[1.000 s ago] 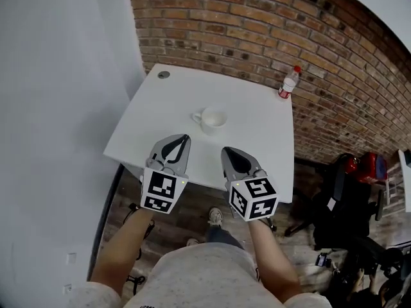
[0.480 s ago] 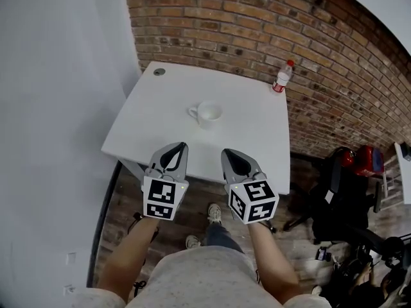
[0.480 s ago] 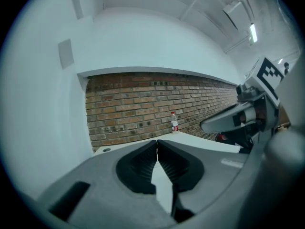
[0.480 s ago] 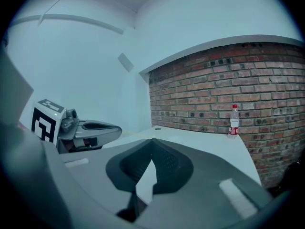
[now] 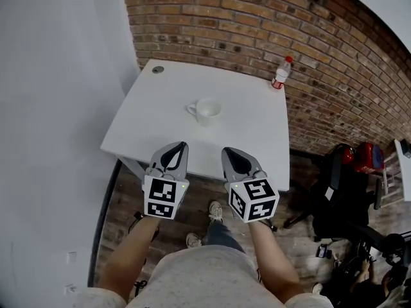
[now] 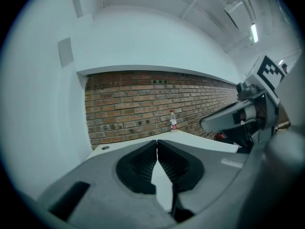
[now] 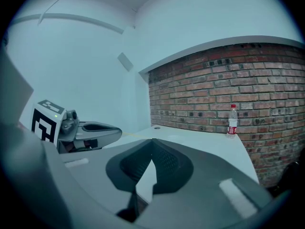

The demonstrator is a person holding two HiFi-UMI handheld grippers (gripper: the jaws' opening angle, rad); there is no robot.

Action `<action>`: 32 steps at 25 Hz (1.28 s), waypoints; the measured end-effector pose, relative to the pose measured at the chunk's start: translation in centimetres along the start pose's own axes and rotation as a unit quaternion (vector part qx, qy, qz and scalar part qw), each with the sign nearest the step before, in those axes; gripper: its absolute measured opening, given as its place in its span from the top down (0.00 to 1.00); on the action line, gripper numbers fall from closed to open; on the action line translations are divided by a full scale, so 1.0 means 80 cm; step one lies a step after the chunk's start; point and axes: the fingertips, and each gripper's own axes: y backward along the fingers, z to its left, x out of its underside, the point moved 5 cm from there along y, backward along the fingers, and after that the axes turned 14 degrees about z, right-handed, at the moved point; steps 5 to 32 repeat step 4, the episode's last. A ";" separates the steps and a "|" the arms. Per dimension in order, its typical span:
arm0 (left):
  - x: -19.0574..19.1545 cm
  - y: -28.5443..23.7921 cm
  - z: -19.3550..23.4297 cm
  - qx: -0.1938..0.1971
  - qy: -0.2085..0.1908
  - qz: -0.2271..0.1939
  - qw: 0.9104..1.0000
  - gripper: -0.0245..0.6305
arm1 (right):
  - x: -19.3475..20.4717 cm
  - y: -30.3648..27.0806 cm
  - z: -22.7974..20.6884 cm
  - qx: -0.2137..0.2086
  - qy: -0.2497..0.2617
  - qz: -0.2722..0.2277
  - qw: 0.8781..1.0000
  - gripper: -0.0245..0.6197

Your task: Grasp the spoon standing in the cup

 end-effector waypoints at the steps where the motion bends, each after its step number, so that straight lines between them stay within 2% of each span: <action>1: 0.000 -0.001 -0.001 0.000 0.000 0.001 1.000 0.95 | 0.000 0.000 -0.001 0.000 0.000 0.000 1.000 0.95; 32: -0.002 -0.006 -0.002 0.002 -0.002 0.001 1.000 0.95 | -0.001 -0.002 -0.005 0.000 0.002 0.000 1.000 0.96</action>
